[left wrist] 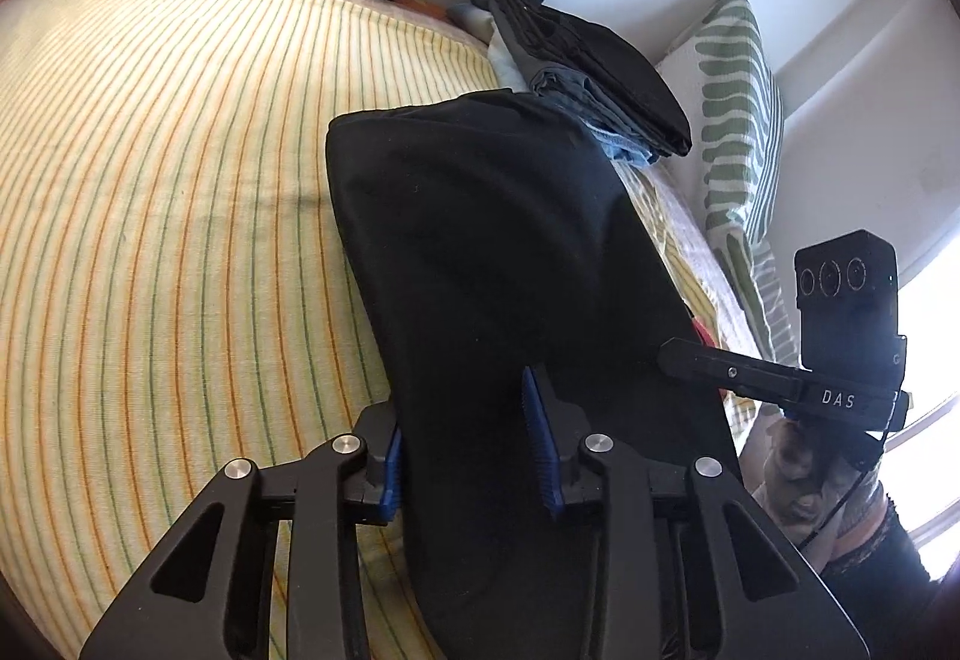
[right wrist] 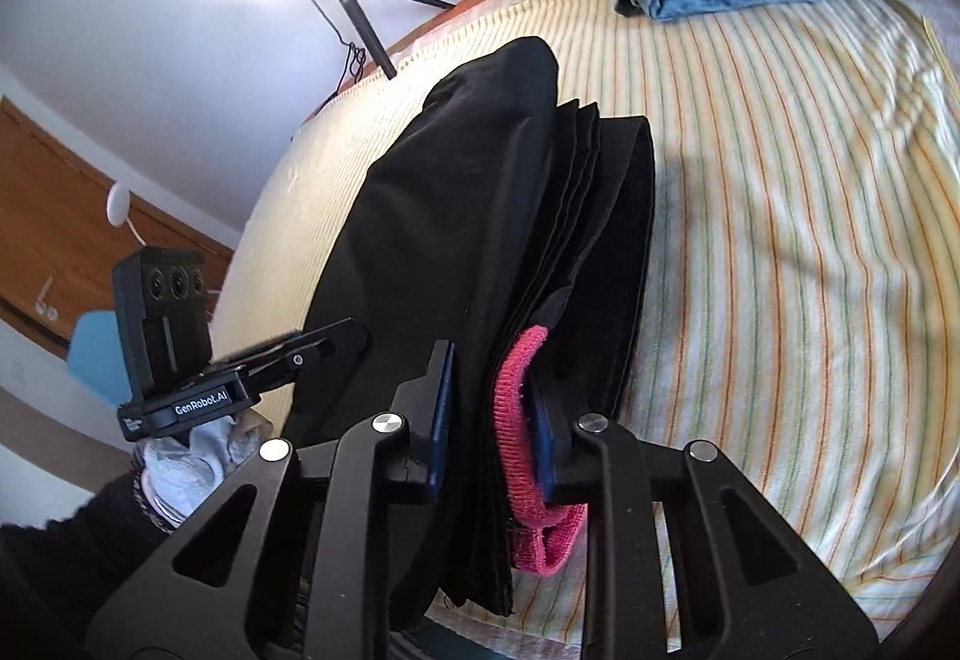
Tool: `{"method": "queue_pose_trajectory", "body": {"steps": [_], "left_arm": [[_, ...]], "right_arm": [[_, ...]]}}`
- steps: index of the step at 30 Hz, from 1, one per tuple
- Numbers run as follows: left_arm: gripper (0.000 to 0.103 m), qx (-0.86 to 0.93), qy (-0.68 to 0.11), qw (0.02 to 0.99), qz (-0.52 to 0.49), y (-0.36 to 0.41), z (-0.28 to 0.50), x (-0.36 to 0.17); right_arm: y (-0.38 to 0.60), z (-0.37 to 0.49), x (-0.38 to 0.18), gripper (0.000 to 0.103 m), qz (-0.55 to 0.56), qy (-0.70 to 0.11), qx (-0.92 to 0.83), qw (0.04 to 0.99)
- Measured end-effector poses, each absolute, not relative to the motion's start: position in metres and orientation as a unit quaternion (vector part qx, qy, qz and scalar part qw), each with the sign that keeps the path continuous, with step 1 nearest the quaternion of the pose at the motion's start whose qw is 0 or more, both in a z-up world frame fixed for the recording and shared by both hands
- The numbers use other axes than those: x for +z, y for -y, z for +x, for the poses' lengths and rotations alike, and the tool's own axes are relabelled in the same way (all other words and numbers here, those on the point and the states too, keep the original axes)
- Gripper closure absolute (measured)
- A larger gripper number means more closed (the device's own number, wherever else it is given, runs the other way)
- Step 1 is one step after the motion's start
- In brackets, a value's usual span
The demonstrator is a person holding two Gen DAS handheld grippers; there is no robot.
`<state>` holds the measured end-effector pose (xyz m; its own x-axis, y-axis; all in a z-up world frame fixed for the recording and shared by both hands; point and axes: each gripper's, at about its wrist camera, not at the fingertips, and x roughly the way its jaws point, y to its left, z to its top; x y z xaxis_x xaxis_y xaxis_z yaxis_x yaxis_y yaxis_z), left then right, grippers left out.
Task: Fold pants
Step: 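Grasp the bundle edge with the right tool while the left tool holds its end, then carry the bundle with both tools onto the stack of folded clothes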
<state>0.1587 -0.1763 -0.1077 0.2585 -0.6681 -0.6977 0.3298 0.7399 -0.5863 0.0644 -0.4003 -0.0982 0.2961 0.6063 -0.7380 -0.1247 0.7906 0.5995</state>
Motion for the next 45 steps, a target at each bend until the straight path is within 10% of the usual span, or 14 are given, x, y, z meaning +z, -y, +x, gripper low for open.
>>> {"method": "queue_pose_trajectory", "body": {"steps": [9, 17, 45], "left_arm": [[0.072, -0.323, -0.521, 0.772, -0.17, 0.176, 0.164, -0.112], [0.08, -0.318, -0.498, 0.796, -0.131, 0.185, 0.156, -0.098], [0.09, -0.373, -0.381, 0.839, -0.109, 0.258, 0.225, 0.015]], "right_arm": [[0.403, 0.072, -0.121, 0.035, 0.266, -0.567, 0.246, 0.74], [0.386, 0.068, -0.104, 0.079, 0.208, -0.546, 0.222, 0.781], [0.415, 0.116, 0.027, 0.082, 0.084, -0.428, 0.172, 0.884]]}}
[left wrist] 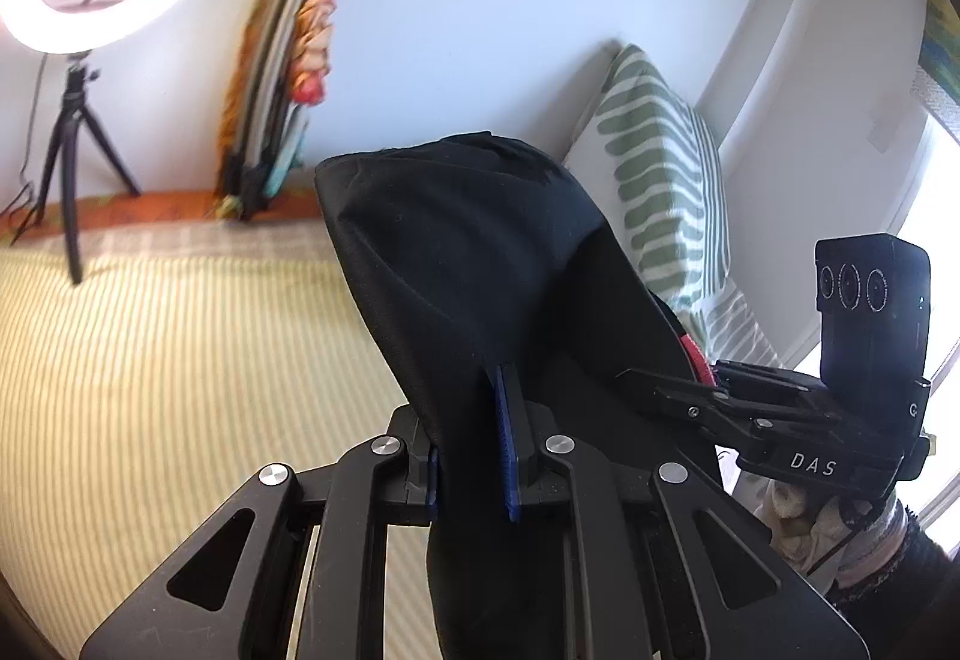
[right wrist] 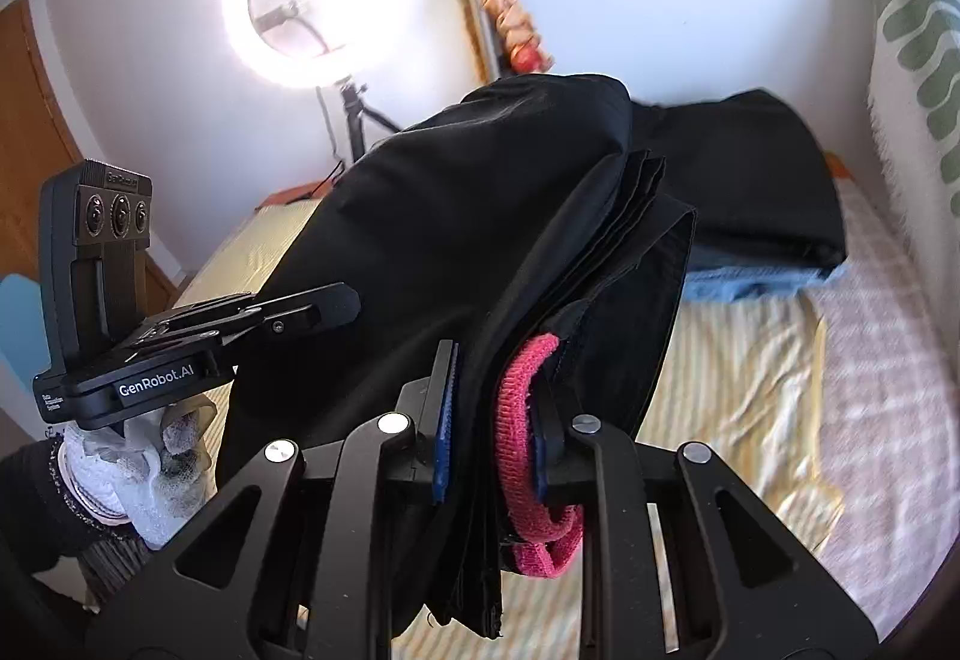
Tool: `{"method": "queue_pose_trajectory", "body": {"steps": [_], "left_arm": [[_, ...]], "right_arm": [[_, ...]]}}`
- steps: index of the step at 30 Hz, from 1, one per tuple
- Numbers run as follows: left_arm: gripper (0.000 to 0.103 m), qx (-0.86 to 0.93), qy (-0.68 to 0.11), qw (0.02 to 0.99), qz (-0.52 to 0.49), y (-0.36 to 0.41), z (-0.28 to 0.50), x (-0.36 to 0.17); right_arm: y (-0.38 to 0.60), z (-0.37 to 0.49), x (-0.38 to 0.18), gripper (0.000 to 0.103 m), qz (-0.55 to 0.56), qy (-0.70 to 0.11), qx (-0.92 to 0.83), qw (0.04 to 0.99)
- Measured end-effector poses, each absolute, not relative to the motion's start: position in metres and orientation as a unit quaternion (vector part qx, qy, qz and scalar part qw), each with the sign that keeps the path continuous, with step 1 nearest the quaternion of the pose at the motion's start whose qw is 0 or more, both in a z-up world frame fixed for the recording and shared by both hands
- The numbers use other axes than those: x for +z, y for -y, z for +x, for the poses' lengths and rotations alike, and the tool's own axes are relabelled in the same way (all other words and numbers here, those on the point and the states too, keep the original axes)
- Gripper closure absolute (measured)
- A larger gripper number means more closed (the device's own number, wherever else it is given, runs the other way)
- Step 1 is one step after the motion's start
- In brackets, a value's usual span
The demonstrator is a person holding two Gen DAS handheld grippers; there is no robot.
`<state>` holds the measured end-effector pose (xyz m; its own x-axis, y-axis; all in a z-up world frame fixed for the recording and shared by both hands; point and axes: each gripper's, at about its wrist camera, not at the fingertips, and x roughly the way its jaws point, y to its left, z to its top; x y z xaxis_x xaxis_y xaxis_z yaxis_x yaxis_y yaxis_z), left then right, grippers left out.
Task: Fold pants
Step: 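Carry the bundle with both tools onto the stack of folded clothes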
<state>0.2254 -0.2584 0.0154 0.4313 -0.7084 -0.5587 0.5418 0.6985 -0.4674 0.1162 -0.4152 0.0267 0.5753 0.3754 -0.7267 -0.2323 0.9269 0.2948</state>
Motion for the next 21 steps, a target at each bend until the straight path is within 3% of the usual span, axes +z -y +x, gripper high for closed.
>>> {"method": "queue_pose_trajectory", "body": {"steps": [10, 21], "left_arm": [[0.09, -0.401, -0.354, 0.839, -0.096, 0.33, 0.297, 0.044], [0.09, -0.401, -0.347, 0.843, -0.091, 0.399, 0.38, 0.036]], "right_arm": [[0.477, 0.193, 0.052, 0.082, 0.073, -0.404, 0.139, 0.901], [0.531, 0.287, 0.042, 0.082, 0.06, -0.408, 0.116, 0.904]]}}
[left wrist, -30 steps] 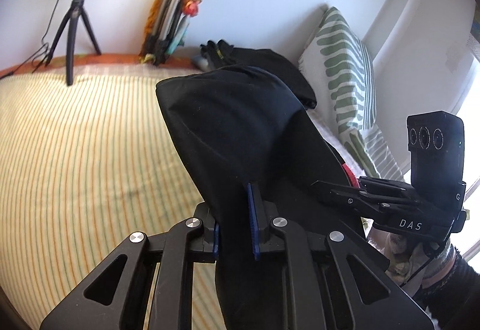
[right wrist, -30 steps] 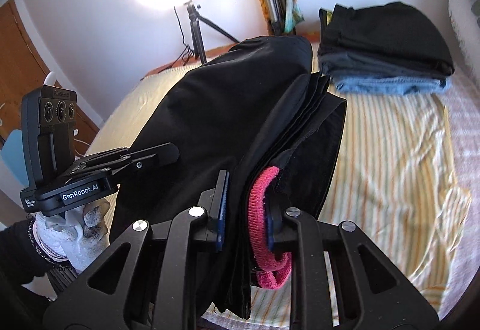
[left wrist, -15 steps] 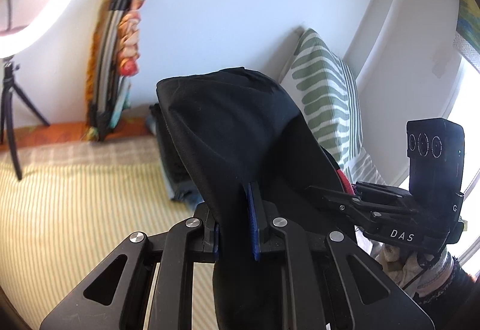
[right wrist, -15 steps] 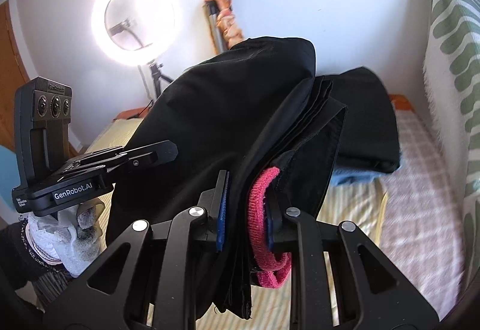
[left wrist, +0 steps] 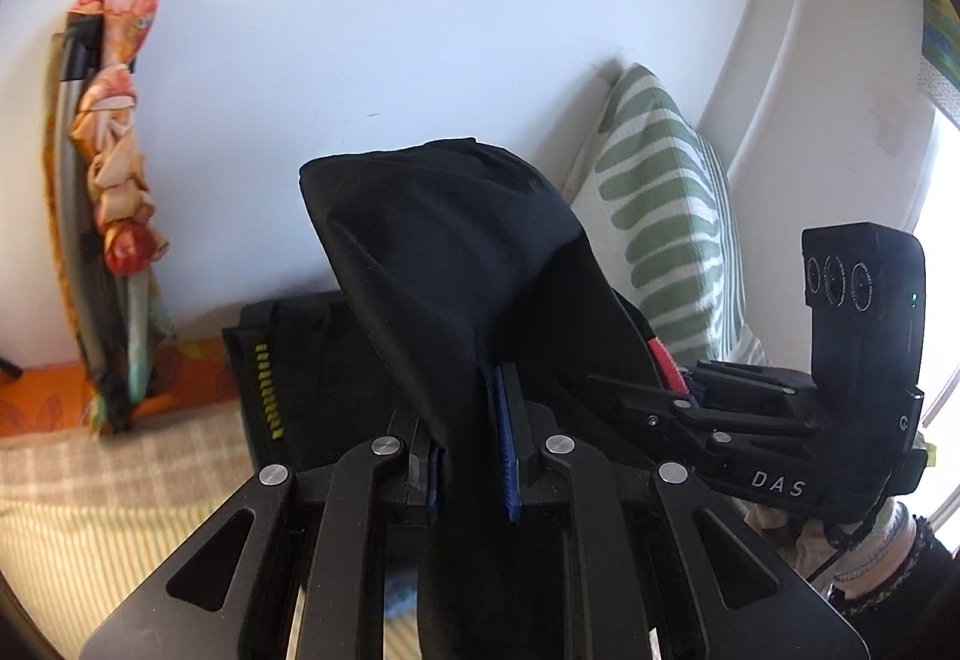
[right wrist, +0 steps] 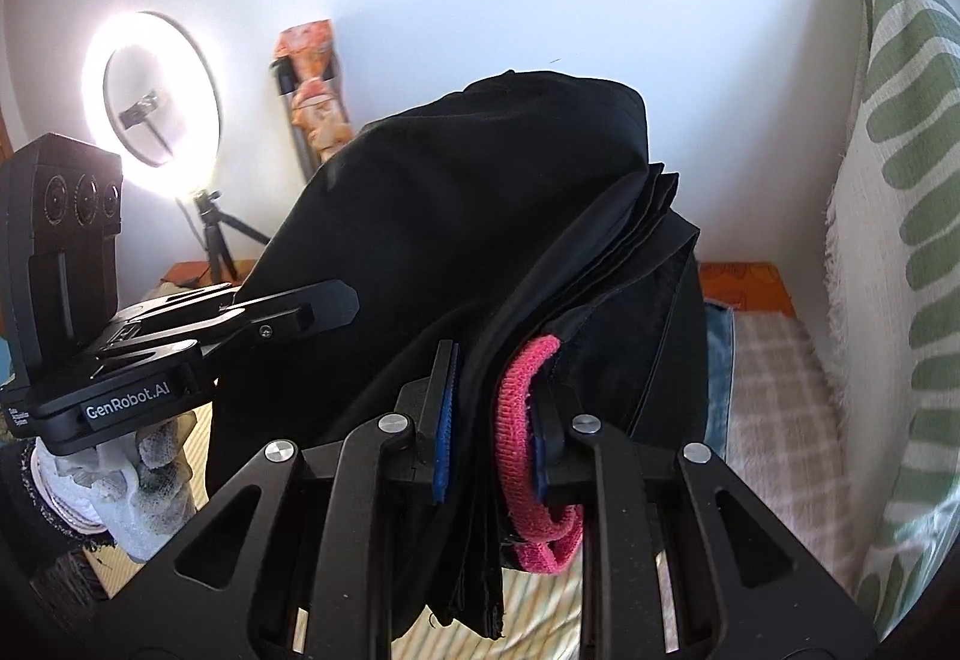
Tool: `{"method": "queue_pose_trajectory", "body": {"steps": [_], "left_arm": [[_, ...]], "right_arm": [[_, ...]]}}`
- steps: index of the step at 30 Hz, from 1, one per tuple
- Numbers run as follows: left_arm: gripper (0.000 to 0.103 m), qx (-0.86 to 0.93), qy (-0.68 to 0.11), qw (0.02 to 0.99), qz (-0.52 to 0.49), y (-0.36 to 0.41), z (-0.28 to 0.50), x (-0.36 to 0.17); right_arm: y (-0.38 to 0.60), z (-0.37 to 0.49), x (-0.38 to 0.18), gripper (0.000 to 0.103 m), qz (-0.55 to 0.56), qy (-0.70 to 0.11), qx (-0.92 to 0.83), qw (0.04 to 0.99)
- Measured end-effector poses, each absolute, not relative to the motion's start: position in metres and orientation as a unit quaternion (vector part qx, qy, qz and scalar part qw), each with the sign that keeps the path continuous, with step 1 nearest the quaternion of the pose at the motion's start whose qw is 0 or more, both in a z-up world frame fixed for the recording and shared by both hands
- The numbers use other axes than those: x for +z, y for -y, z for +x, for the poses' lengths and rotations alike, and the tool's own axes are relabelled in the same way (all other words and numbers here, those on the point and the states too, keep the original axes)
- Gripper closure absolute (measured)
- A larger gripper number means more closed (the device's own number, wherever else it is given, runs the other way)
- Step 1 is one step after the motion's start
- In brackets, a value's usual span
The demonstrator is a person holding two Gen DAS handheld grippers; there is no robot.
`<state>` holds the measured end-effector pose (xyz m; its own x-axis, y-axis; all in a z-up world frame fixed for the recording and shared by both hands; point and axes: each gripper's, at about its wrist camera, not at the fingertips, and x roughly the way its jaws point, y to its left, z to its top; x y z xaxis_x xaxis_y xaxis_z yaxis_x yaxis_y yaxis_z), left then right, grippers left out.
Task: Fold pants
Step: 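Carry the bundle with both tools onto the stack of folded clothes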
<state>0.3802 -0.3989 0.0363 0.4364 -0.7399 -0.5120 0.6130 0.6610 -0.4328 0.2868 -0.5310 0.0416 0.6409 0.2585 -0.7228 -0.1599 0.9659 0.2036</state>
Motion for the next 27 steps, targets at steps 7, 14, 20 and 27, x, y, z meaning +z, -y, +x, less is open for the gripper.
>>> {"method": "queue_pose_trajectory", "body": {"steps": [7, 14, 20, 27], "left_arm": [[0.09, -0.367, -0.37, 0.849, -0.083, 0.417, 0.417, 0.007], [0.089, -0.334, -0.401, 0.852, -0.051, 0.411, 0.431, -0.009], [0.082, -0.32, -0.392, 0.861, -0.046, 0.401, 0.427, -0.002], [0.081, -0.353, -0.379, 0.855, -0.034, 0.402, 0.396, 0.011]], "right_arm": [[0.547, 0.345, 0.004, 0.082, 0.056, -0.427, 0.118, 0.895], [0.561, 0.355, -0.018, 0.078, 0.027, -0.457, 0.058, 0.887], [0.562, 0.35, -0.015, 0.074, -0.009, -0.463, 0.011, 0.886], [0.568, 0.329, 0.005, 0.069, 0.016, -0.455, 0.017, 0.89]]}}
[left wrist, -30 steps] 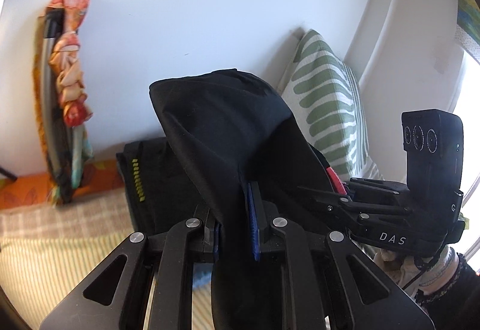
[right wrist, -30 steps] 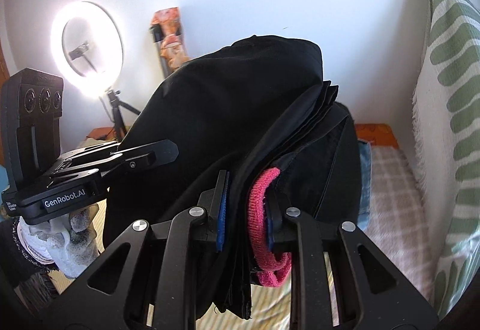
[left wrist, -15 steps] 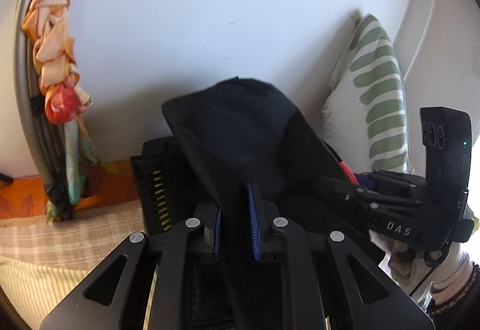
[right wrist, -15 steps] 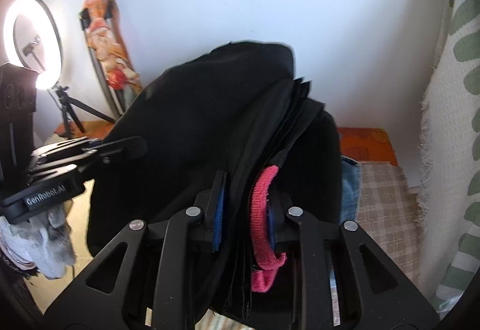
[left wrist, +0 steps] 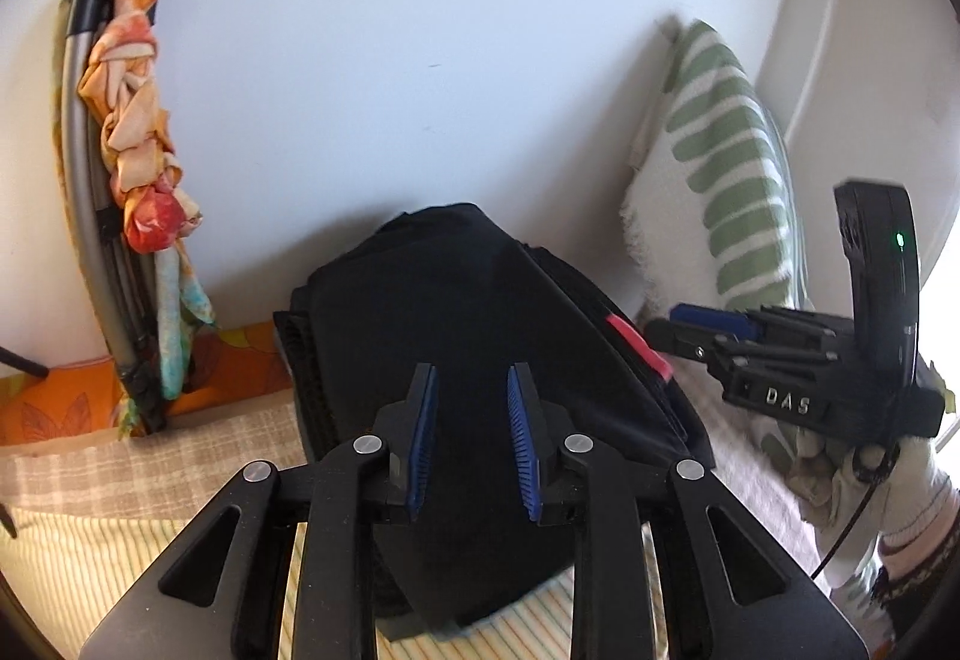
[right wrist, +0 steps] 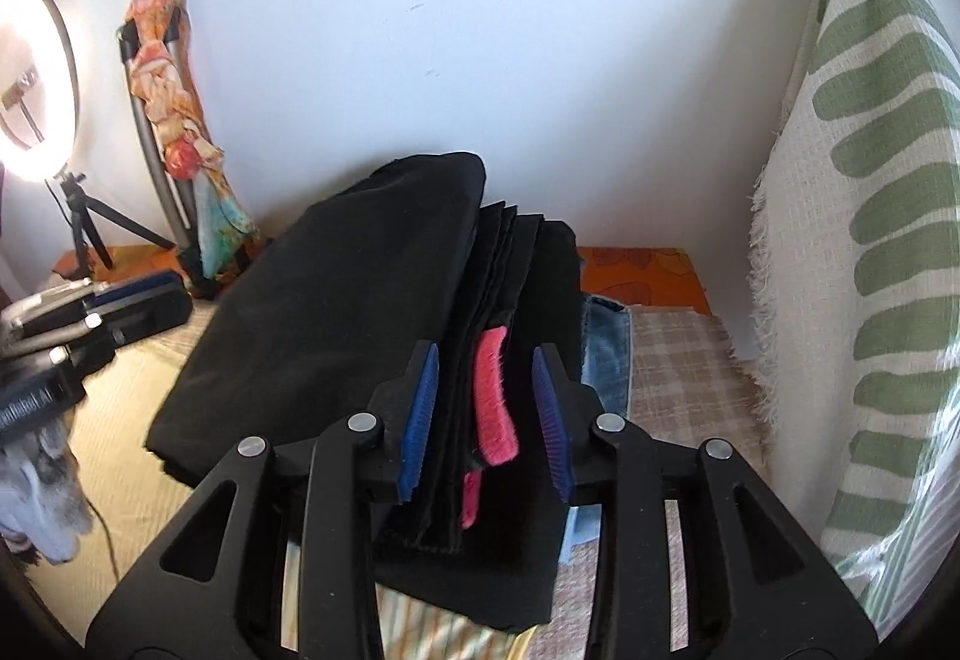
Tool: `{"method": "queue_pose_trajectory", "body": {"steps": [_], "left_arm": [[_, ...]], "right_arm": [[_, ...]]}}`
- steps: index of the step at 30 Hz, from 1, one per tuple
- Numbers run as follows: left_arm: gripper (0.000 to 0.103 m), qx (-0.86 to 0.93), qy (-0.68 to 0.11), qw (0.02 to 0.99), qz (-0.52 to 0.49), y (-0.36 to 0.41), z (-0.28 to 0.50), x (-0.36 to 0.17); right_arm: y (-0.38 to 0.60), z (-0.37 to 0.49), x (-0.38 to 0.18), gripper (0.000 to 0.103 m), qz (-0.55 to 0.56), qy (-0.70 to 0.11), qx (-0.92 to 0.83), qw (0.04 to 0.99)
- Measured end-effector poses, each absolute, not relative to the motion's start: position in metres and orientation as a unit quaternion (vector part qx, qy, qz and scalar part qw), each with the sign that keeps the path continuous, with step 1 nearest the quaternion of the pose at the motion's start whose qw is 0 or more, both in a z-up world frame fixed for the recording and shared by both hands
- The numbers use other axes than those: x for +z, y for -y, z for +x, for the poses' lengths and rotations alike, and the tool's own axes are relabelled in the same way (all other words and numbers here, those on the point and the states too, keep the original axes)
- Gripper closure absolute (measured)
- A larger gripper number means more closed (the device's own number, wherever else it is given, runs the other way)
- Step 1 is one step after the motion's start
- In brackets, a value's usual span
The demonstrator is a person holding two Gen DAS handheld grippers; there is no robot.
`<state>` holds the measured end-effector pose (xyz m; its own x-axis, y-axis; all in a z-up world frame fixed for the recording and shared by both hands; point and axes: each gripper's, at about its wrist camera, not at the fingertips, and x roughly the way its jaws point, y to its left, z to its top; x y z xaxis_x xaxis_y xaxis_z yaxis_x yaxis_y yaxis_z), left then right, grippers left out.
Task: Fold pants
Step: 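Carry the bundle with both tools onto the stack of folded clothes, then open both tools and release the bundle on the stack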
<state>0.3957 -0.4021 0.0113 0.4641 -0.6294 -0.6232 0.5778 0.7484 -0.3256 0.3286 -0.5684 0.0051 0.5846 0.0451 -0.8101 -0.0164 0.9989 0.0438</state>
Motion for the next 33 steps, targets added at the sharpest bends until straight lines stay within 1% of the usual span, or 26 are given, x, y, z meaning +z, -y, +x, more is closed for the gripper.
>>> {"method": "queue_pose_trajectory", "body": {"steps": [4, 5, 6, 7, 8, 9, 13, 15, 16, 17, 19, 21, 22, 24, 26, 30, 33], "left_arm": [[0.081, -0.367, -0.378, 0.849, -0.027, 0.402, 0.377, 0.017], [0.079, -0.369, -0.379, 0.848, -0.03, 0.4, 0.373, 0.019], [0.074, -0.37, -0.379, 0.848, -0.032, 0.398, 0.37, 0.02], [0.071, -0.371, -0.378, 0.848, -0.034, 0.396, 0.366, 0.023], [0.065, -0.37, -0.374, 0.85, -0.035, 0.392, 0.361, 0.027], [0.062, -0.368, -0.372, 0.851, -0.036, 0.389, 0.357, 0.03], [0.055, -0.365, -0.364, 0.856, -0.038, 0.374, 0.338, 0.043], [0.047, -0.364, -0.357, 0.859, -0.038, 0.365, 0.326, 0.05], [0.044, -0.364, -0.355, 0.861, -0.037, 0.362, 0.321, 0.053], [0.039, -0.363, -0.353, 0.862, -0.035, 0.359, 0.316, 0.055], [0.037, -0.363, -0.351, 0.863, -0.026, 0.353, 0.306, 0.06], [0.033, -0.359, -0.348, 0.866, -0.017, 0.347, 0.295, 0.064], [0.032, -0.358, -0.345, 0.867, -0.015, 0.344, 0.29, 0.066], [0.026, -0.353, -0.339, 0.872, -0.016, 0.336, 0.278, 0.071], [0.023, -0.35, -0.333, 0.876, -0.015, 0.329, 0.269, 0.074], [0.023, -0.342, -0.327, 0.881, -0.006, 0.314, 0.247, 0.076], [0.023, -0.343, -0.327, 0.881, -0.004, 0.302, 0.235, 0.076]], "right_arm": [[0.563, 0.311, 0.012, 0.069, 0.021, -0.457, 0.021, 0.889], [0.562, 0.306, 0.014, 0.068, 0.024, -0.457, 0.022, 0.889], [0.56, 0.302, 0.016, 0.067, 0.026, -0.456, 0.022, 0.889], [0.559, 0.297, 0.019, 0.062, 0.03, -0.453, 0.023, 0.891], [0.556, 0.291, 0.023, 0.055, 0.033, -0.449, 0.023, 0.893], [0.554, 0.287, 0.027, 0.053, 0.033, -0.446, 0.023, 0.894], [0.541, 0.265, 0.04, 0.049, 0.03, -0.436, 0.022, 0.899], [0.532, 0.253, 0.046, 0.042, 0.024, -0.431, 0.02, 0.902], [0.527, 0.248, 0.049, 0.036, 0.022, -0.428, 0.019, 0.903], [0.524, 0.242, 0.052, 0.033, 0.021, -0.426, 0.018, 0.904], [0.516, 0.228, 0.059, 0.033, 0.021, -0.42, 0.017, 0.907], [0.509, 0.217, 0.064, 0.03, 0.02, -0.416, 0.015, 0.909], [0.505, 0.211, 0.067, 0.027, 0.017, -0.414, 0.013, 0.91], [0.499, 0.201, 0.072, 0.023, 0.011, -0.408, 0.011, 0.913], [0.492, 0.188, 0.08, 0.022, 0.012, -0.401, 0.012, 0.916], [0.484, 0.169, 0.088, 0.017, 0.02, -0.391, 0.008, 0.92], [0.476, 0.155, 0.089, 0.016, 0.024, -0.387, 0.003, 0.922]]}}
